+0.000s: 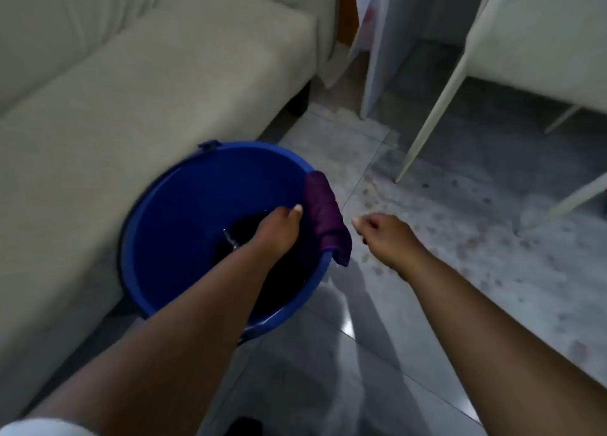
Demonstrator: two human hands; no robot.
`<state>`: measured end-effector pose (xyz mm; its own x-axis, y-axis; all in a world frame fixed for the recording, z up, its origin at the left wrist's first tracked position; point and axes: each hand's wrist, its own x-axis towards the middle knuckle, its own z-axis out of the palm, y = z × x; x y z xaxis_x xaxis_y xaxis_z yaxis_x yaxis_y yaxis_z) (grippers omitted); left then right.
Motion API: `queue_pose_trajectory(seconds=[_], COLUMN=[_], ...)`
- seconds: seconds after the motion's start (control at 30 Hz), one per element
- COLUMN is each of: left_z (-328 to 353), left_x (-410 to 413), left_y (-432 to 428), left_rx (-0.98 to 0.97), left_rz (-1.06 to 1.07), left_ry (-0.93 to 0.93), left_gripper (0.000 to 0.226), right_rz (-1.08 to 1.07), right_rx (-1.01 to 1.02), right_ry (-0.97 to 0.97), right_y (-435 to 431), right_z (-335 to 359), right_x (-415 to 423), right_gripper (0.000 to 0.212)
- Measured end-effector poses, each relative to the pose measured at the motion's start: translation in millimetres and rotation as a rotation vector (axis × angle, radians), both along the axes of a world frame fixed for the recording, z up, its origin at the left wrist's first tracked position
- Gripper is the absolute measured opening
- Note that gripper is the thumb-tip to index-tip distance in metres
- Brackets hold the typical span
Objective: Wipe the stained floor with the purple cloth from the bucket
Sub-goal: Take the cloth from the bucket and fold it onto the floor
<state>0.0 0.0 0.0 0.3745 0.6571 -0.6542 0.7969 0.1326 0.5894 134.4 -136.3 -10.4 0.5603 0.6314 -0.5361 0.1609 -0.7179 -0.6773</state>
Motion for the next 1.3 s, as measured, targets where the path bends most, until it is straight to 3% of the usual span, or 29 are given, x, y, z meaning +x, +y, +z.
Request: queue_pose_trajectory(seconds=[0.13,0.27,0.33,0.43,0.57,0.67,0.73,0.83,0.93,1.03,1.13,1.3], left_z=[-59.4,-89.5,-86.2,-66.3,-33.7,-3.8,3.1,-17.5,-74.6,-151.6,-226.5,-296.7], left_x=[36.4,43.6,44.2,40.6,49.1,75.5,97.6,114.3,112.0,87.2,35.2,-65.5], left_y=[0.9,3.2,6.6,4.4,16.3,-11.4,-38.2,-84.3,-117.8,-130.4,-131.9,-141.8], left_rx=[-0.278,-0.31,-0.316,-0.229,0.125,0.22,0.343,0.566,0.603,0.64,0.588,0.48], left_rz=[0.299,0.304,0.316,0.357,0.369,0.239,0.087,-0.19,-0.416,-0.493,-0.418,-0.475], left_ry=[-0.155,-0.207,-0.229,-0.294,-0.513,-0.661,-0.706,-0.637,-0.509,-0.422,-0.326,-0.038], left_gripper=[0.061,0.053,0.046,0.035,0.032,0.013,0.019,0.05,0.071,0.061,0.049,0.049], right_rz=[-0.214,-0.228,-0.278,-0.405,-0.444,-0.436,-0.358,-0.158,-0.033,0.033,0.181,0.427], right_rx=[0.141,0.23,0.295,0.444,0.619,0.717,0.73,0.581,0.392,0.238,0.12,0.134], right_ry=[0.455,0.697,0.703,0.611,0.454,0.301,0.197,0.061,-0.039,-0.068,-0.027,-0.234], right_y=[35.6,47.2,48.8,43.8,30.5,6.2,-21.0,-68.5,-108.6,-135.9,-153.9,-178.2], right_z=[-63.0,-97.2,-100.3,-81.1,-44.6,-28.1,-26.4,-44.0,-91.7,-156.2,-222.0,-290.3], right_x=[1.2,5.9,8.8,18.2,54.3,81.6,94.4,107.8,109.3,91.1,56.2,-12.9], right_gripper=[0.053,0.044,0.037,0.03,0.017,0.036,0.062,0.064,0.06,0.064,0.071,0.071])
